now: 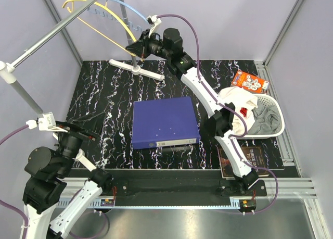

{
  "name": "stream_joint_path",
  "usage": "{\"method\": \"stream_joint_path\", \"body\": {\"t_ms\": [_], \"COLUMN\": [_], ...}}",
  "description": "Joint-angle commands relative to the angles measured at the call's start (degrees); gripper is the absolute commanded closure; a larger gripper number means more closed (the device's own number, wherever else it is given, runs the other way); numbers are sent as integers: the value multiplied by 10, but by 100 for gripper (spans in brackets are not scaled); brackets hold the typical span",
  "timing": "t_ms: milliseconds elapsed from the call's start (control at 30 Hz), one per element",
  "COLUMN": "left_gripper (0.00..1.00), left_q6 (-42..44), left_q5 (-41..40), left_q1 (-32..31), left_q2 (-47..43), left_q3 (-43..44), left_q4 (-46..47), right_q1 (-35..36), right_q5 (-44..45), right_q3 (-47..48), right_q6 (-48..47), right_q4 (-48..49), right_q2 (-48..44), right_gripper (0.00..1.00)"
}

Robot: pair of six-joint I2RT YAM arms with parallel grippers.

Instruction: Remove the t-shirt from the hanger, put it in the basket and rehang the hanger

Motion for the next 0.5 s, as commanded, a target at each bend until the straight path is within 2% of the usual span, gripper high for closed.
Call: {"method": "stream_joint_path", "body": {"t_ms": [0, 467], "left_gripper": [22, 22], "left_q6": [4, 6], "left_q5": [15, 22], "left_q1": [-1, -1], "left_q2": [11, 10], "left_q3": [7, 10], "left_q4": [11, 11], "right_q1": [19, 24], "right_q5": [-3, 23], "right_q3": [34, 21], "right_q6": [-10, -12], "right_q4": [60, 56], "right_q2": [5, 11], "right_gripper": [100, 100]}}
